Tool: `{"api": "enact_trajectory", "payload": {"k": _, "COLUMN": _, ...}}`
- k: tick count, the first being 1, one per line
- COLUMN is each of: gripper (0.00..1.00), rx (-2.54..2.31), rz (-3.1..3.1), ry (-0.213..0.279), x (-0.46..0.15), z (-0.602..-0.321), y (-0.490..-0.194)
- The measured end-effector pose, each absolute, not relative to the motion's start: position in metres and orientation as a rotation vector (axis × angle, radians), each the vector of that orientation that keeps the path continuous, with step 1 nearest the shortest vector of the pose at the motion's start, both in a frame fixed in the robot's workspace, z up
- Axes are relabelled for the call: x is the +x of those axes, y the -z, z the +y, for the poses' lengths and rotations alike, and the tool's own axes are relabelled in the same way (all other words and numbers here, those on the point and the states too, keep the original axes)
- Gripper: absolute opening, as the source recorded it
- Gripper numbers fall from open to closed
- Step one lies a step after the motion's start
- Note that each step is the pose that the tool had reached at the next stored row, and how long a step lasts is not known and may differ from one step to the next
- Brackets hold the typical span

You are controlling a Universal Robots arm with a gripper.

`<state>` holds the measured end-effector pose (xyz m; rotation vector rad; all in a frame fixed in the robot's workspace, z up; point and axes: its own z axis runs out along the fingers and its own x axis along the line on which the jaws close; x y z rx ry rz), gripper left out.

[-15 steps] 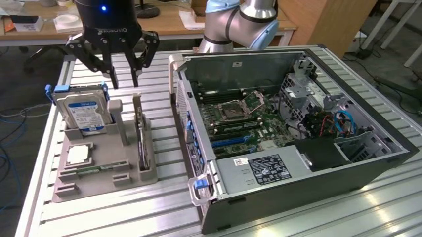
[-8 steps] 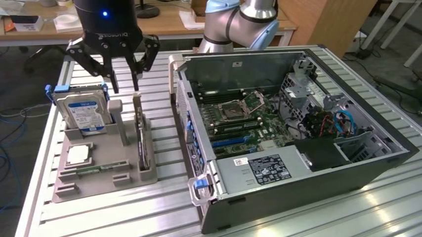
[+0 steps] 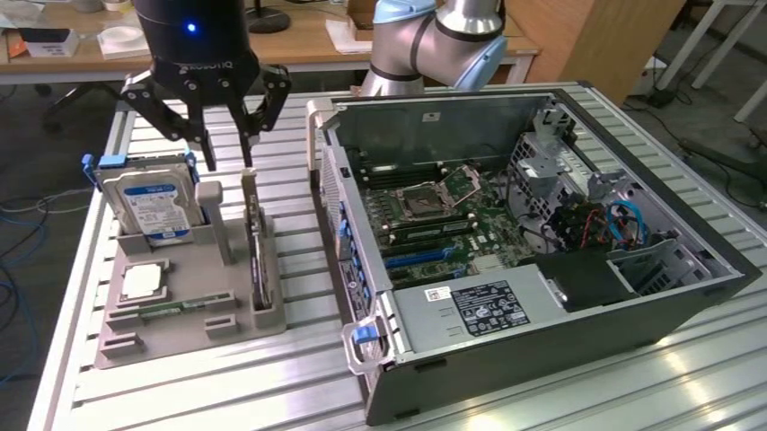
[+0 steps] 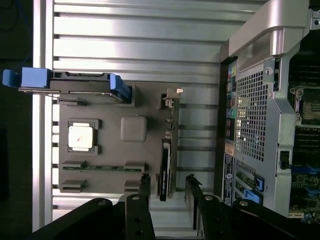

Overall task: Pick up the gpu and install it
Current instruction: 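Pick up the gpu and move the gpu toward the slot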

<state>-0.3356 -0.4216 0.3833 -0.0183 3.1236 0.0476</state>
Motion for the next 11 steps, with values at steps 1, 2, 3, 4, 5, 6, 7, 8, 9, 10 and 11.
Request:
{"api": "enact_trajectory", "payload": {"k": 1, "gripper": 0.41, "rx": -0.018, "rz": 3.124, "ry": -0.048, "x": -0.3356, "z": -0.4216, "y": -0.3830}}
{"api": "enact_trajectory", "payload": {"k": 2, "gripper": 0.41, "rx": -0.018, "rz": 3.124, "ry": -0.048, "x": -0.3356, "z": -0.4216, "y": -0.3826}}
{"api": "enact_trajectory", "payload": {"k": 3, "gripper": 0.41, "rx": -0.018, "rz": 3.124, "ry": -0.048, "x": -0.3356, "z": -0.4216, "y": -0.3822}}
{"api": "enact_trajectory", "payload": {"k": 4, "gripper": 0.41, "rx": -0.018, "rz": 3.124, "ry": -0.048, "x": -0.3356, "z": -0.4216, "y": -0.3818}}
{"api": "enact_trajectory", "payload": {"k": 5, "gripper": 0.41, "rx": -0.018, "rz": 3.124, "ry": -0.048, "x": -0.3356, "z": -0.4216, "y": -0.3814}}
{"api": "enact_trajectory", "payload": {"k": 6, "gripper": 0.41, "rx": -0.018, "rz": 3.124, "ry": -0.048, "x": -0.3356, "z": -0.4216, "y": -0.3810}}
{"api": "enact_trajectory", "payload": {"k": 7, "gripper": 0.41, "rx": -0.018, "rz": 3.124, "ry": -0.048, "x": -0.3356, "z": -0.4216, "y": -0.3806}}
{"api": "enact_trajectory", "payload": {"k": 8, "gripper": 0.41, "rx": -0.018, "rz": 3.124, "ry": -0.048, "x": -0.3356, "z": -0.4216, "y": -0.3802}}
{"api": "enact_trajectory", "payload": {"k": 9, "gripper": 0.41, "rx": -0.018, "rz": 3.124, "ry": -0.048, "x": -0.3356, "z": -0.4216, "y": -0.3798}}
{"api": "enact_trajectory", "payload": {"k": 10, "gripper": 0.41, "rx": -0.018, "rz": 3.124, "ry": -0.048, "x": -0.3356, "z": -0.4216, "y": -0.3794}}
{"api": "enact_trajectory", "payload": {"k": 11, "gripper": 0.41, "rx": -0.018, "rz": 3.124, "ry": -0.048, "x": -0.3356, "z": -0.4216, "y": -0.3790}}
